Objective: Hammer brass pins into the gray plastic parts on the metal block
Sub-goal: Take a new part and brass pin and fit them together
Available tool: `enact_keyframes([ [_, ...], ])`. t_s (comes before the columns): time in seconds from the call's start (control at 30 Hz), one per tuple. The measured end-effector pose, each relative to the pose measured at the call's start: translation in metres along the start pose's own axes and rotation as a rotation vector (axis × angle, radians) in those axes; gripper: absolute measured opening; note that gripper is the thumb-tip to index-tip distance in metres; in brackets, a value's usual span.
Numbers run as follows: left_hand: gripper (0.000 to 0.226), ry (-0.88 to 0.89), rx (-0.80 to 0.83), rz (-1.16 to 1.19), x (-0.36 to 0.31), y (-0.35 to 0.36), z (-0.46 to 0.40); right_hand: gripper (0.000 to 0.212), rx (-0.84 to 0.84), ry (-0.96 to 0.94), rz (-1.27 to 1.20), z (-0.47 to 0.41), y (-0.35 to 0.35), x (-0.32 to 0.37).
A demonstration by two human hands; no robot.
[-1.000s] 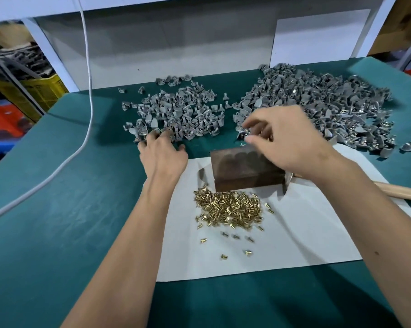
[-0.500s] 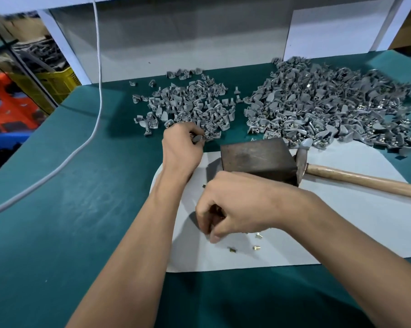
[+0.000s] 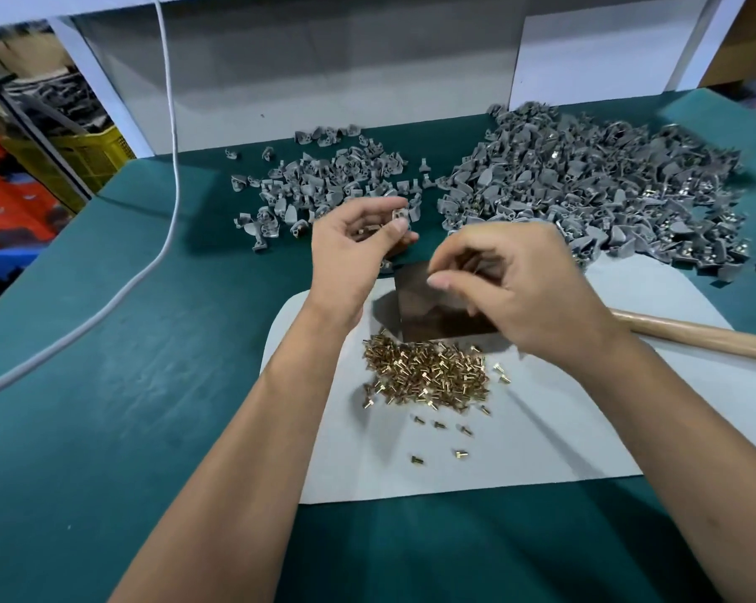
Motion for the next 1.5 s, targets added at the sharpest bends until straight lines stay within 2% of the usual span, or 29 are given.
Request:
enact_keyframes([
  [0.07,0.025,-0.061,0.07,0.12,-0.004,0.006,0.004,0.004,-0.112,0.023,-0.016,0.004,-0.004,-0.01],
  [0.23,0.029,-0.094,0.265,0.241,-0.007,0.008,0.009,0.013,-0.128,0.021,0.012,0.008,-0.002,-0.024],
  [0.43,0.03,-0.078,0.378,0.192,-0.009,0.011,0.013,0.018,-0.359,-0.004,0.014,0.01,-0.004,-0.024],
  [0.57,0.026,-0.052,0.419,0.124,-0.012,0.011,0.012,0.022,-0.419,0.001,0.022,0.01,-0.002,-0.022],
  [0.77,0.029,-0.032,0.415,0.038,-0.013,0.014,0.013,0.021,-0.427,-0.023,0.061,0.011,0.0,-0.02],
  [1.5,0.029,-0.068,0.403,0.018,-0.013,0.017,0.014,0.017,-0.421,-0.013,0.057,0.013,0.01,-0.015],
])
Point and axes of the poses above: each hand's wrist, its own z-axis away from the middle knuckle, its own y-axis out of the palm, x = y × z, the point moved 1 cm from there along -z, towards the middle knuckle, and after that the axes turned 2 degrees about -y, right-handed, at the moved point
